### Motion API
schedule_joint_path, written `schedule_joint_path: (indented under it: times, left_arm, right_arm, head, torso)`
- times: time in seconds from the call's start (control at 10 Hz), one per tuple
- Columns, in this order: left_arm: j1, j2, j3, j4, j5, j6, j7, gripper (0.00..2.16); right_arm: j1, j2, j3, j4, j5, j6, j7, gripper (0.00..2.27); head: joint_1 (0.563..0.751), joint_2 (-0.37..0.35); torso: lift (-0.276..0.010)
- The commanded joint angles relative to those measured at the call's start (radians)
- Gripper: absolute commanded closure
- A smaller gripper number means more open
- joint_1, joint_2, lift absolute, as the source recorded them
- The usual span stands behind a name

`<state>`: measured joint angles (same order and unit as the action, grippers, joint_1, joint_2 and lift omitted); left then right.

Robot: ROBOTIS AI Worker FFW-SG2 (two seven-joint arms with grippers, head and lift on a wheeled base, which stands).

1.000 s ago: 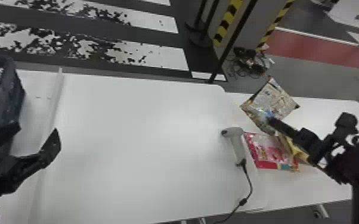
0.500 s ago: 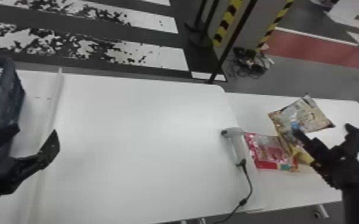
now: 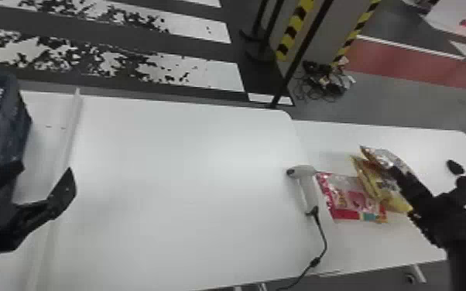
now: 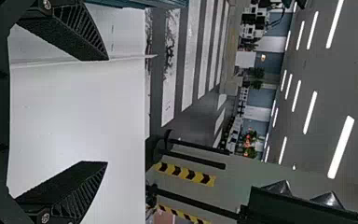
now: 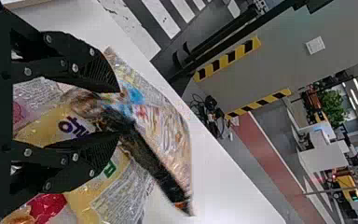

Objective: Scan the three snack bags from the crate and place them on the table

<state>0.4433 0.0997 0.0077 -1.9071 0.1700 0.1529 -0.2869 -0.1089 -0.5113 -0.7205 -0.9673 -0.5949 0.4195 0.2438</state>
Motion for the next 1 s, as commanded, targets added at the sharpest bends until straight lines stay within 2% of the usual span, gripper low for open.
schedule_joint_path:
  times: [0.0, 0.2, 0.4, 0.6, 0.9]
  left_arm:
    - [0.002, 0.000, 0.002, -0.003, 0.000, 0.000, 0.000, 0.08]
    - [0.002, -0.003, 0.005, -0.006, 0.000, 0.000, 0.002, 0.08]
    - [0.002, -0.009, 0.000, -0.007, -0.003, 0.000, 0.008, 0.08]
    - [-0.003, -0.017, -0.005, -0.009, -0.006, 0.000, 0.017, 0.08]
    - [-0.003, -0.031, -0.012, -0.010, -0.009, -0.006, 0.035, 0.08]
  right_arm:
    - [0.008, 0.002, 0.001, -0.016, -0.003, 0.000, 0.008, 0.06]
    - [0.098, 0.045, 0.003, -0.209, -0.016, 0.052, 0.003, 0.07]
    - [0.184, 0.129, 0.004, -0.467, 0.013, 0.123, -0.018, 0.07]
    - [0.259, 0.224, 0.026, -0.680, 0.035, 0.129, -0.018, 0.06]
    - [0.374, 0.329, 0.154, -0.907, 0.079, 0.123, -0.012, 0.06]
  head:
    - [0.695, -0.350]
    - [0.695, -0.350]
    - [0.695, -0.350]
    - [0.695, -0.350]
    - [0.695, -0.350]
  torso:
    - [-0.062]
    - [-0.062]
    - [-0.062]
    - [-0.062]
    - [-0.062]
